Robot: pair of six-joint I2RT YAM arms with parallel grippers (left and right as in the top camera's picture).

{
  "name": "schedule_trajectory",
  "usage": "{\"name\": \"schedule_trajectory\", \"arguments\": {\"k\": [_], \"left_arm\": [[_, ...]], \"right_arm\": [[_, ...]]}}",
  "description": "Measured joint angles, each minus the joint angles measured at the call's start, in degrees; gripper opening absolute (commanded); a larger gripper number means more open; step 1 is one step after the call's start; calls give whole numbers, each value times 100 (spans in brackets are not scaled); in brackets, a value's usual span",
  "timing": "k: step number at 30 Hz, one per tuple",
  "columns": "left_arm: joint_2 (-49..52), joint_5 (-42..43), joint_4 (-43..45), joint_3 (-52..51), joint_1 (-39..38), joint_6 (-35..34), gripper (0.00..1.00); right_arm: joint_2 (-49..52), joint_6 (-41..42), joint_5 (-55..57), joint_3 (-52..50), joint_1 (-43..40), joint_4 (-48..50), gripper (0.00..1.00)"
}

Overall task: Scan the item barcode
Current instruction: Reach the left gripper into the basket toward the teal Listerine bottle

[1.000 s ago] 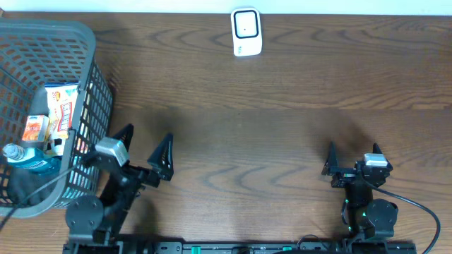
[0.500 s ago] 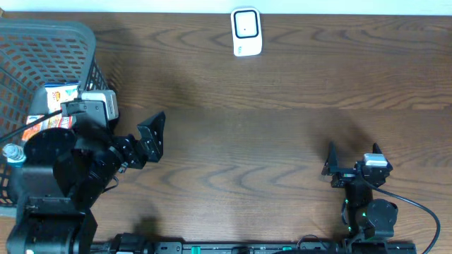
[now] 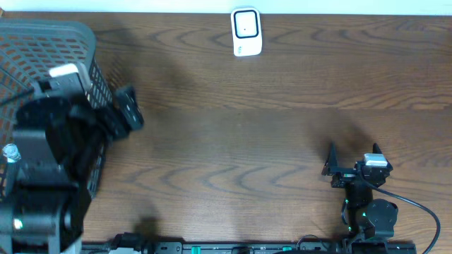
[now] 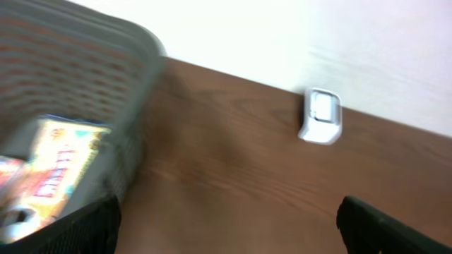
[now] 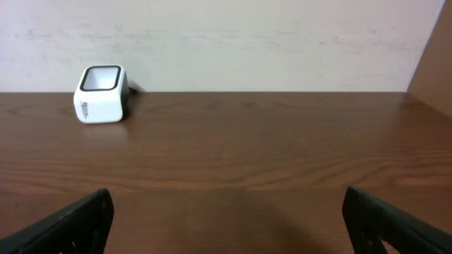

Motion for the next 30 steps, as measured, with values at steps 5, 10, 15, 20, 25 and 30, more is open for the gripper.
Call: {"name": "schedule_trajectory", "arguments": {"k": [5, 10, 15, 20, 25, 30], "left_arm": [[1108, -1231, -817, 1237, 129, -614, 98], [1803, -1843, -1532, 1523, 1088, -1838, 98], [2114, -1895, -1952, 1523, 2247, -2776, 98], [2452, -1515, -2334, 1539, 3318, -3388, 98], [3023, -1088, -2581, 1532, 3965, -3661, 98], [3534, -942, -2636, 1526, 4199, -3703, 98]], "right_arm": [[0, 0, 0, 0, 0, -2, 99], [0, 0, 0, 0, 0, 0, 99], [0, 0, 0, 0, 0, -2, 99], [0, 0, 0, 0, 0, -2, 99], [0, 0, 0, 0, 0, -2, 99], [0, 0, 0, 0, 0, -2, 99]]}}
